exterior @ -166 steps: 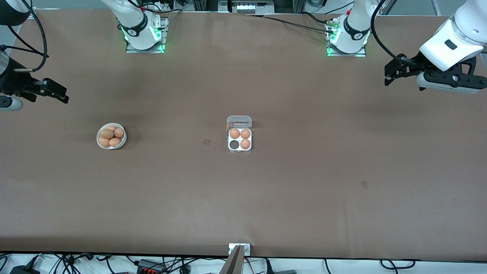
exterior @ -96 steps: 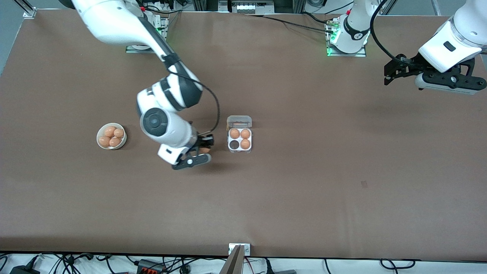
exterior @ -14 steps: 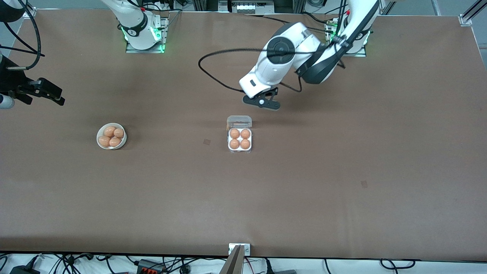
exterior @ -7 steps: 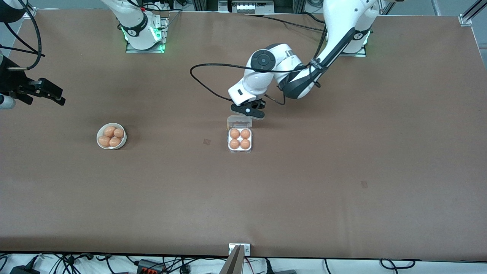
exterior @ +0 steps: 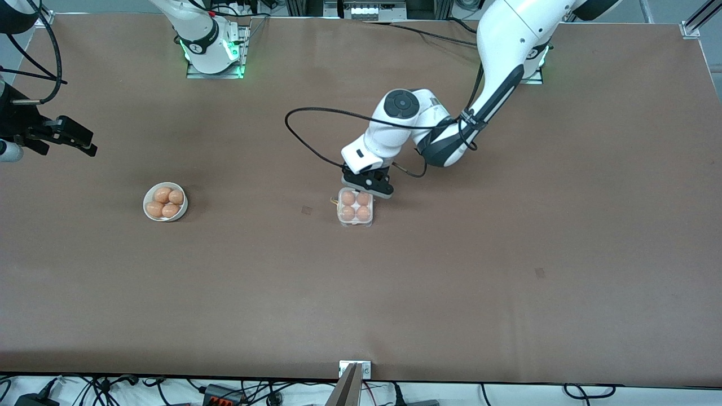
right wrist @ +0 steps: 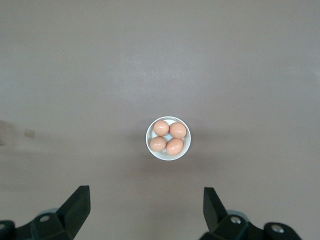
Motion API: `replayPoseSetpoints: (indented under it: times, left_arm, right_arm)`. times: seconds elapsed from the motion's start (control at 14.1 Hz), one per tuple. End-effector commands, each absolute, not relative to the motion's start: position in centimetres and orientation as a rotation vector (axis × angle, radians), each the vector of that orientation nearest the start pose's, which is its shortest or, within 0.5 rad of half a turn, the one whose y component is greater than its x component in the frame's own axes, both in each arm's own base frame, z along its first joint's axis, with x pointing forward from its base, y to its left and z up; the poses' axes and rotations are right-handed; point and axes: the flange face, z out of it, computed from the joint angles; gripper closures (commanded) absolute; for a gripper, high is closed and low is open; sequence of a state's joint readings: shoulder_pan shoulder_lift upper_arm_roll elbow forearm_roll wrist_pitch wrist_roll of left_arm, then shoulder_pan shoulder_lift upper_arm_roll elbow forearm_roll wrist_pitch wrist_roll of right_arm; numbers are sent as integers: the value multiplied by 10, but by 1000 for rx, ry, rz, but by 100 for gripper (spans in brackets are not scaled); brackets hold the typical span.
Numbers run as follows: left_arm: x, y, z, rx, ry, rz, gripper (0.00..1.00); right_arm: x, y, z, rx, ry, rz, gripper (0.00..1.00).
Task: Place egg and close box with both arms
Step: 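Press the carton lid shut over the eggs with the left gripper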
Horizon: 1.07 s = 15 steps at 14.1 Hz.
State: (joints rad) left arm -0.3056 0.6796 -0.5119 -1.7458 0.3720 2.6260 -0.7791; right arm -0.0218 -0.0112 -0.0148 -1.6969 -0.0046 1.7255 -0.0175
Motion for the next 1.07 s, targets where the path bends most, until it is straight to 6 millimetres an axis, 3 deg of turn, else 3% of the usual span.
replayPoseSetpoints:
  times: [0.0,0.14,0.43,0.71,0.78,0.85,0.92,1.0]
  left_arm:
    - [503,-480,266,-3369,332,-325,98]
    - [514,-456,274,-3316,299,-283,98]
    - [514,-426,330,-3119,285,-180,98]
    - [533,-352,370,-2904,442,42,96]
    - [540,-335,381,-2877,465,78,91]
    - [548,-314,389,-2849,491,145,76]
    - [558,-292,401,-2821,551,201,51]
    - [566,-278,414,-2814,597,234,14]
  right_arm:
    - [560,-22,590,-3154,10,-65,0]
    - [560,-23,590,-3154,10,-62,0]
    - [559,-22,591,-3156,0,-60,0]
    - [558,-19,590,-3156,5,-53,0]
    - [556,-18,591,-3156,12,-43,0]
    - [557,-19,592,-3156,17,-50,0]
    - [557,-20,592,-3156,19,-53,0]
    - [557,-21,592,-3156,22,-48,0]
